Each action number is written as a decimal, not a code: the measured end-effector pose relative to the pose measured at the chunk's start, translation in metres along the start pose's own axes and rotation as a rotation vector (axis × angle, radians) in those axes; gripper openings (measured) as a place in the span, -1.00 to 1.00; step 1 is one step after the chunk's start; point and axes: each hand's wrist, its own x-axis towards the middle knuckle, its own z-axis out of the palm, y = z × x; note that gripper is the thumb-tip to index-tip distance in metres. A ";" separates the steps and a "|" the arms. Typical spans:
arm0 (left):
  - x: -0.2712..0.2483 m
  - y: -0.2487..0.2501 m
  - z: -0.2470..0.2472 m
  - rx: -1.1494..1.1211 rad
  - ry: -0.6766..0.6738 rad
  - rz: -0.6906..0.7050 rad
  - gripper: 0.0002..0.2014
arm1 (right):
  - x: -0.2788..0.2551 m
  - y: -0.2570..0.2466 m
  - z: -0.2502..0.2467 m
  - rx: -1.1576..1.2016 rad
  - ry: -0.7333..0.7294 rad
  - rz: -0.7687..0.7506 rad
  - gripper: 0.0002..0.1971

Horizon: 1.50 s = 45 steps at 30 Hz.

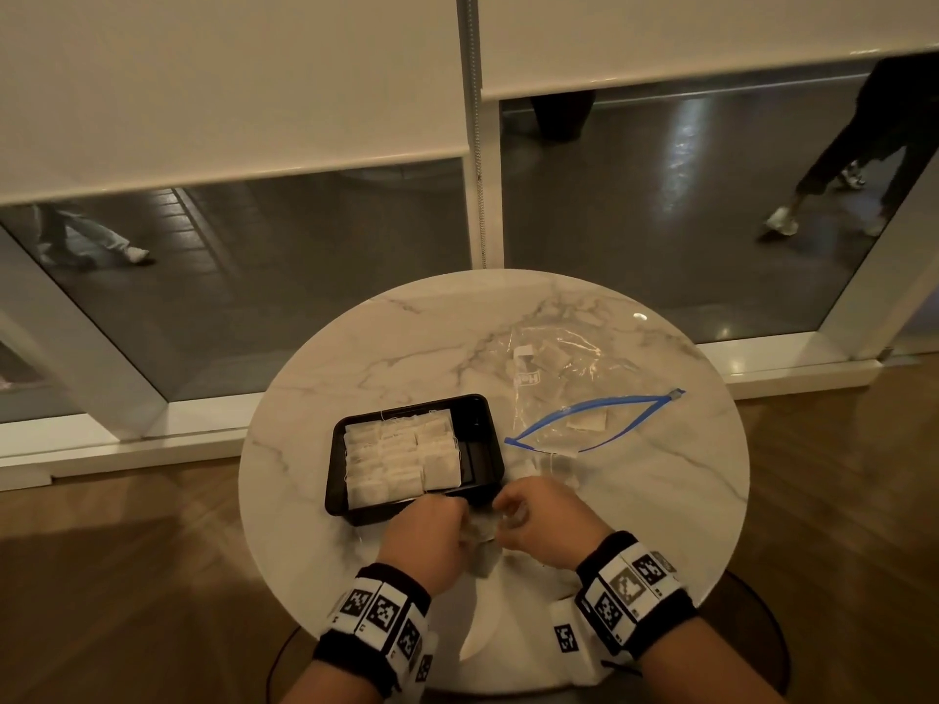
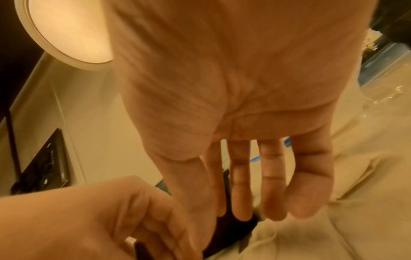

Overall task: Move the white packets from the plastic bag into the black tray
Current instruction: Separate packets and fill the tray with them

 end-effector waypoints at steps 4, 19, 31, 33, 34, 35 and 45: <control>-0.002 -0.002 0.009 -0.045 -0.010 -0.005 -0.79 | 0.001 -0.010 0.018 -0.177 -0.054 -0.091 -0.71; -0.015 -0.018 -0.006 0.012 -0.116 -0.128 -0.63 | 0.011 -0.031 0.045 -0.428 0.073 -0.131 -0.82; -0.017 -0.025 -0.011 -0.175 -0.121 -0.155 -0.74 | 0.006 -0.025 0.026 -0.190 0.062 0.010 -0.94; -0.016 -0.029 -0.015 -0.295 -0.097 -0.169 -0.81 | 0.006 -0.022 0.017 0.150 0.046 0.026 -0.91; -0.017 -0.031 -0.019 -0.370 -0.090 -0.173 -0.77 | 0.005 -0.022 0.011 0.355 0.032 0.037 -0.90; -0.018 -0.033 -0.025 -0.450 -0.087 -0.175 -0.72 | 0.002 -0.024 0.005 0.567 0.013 0.053 -0.90; -0.030 -0.010 -0.066 -1.289 -0.040 -0.166 -0.80 | -0.007 -0.032 -0.010 1.436 -0.217 0.067 -0.89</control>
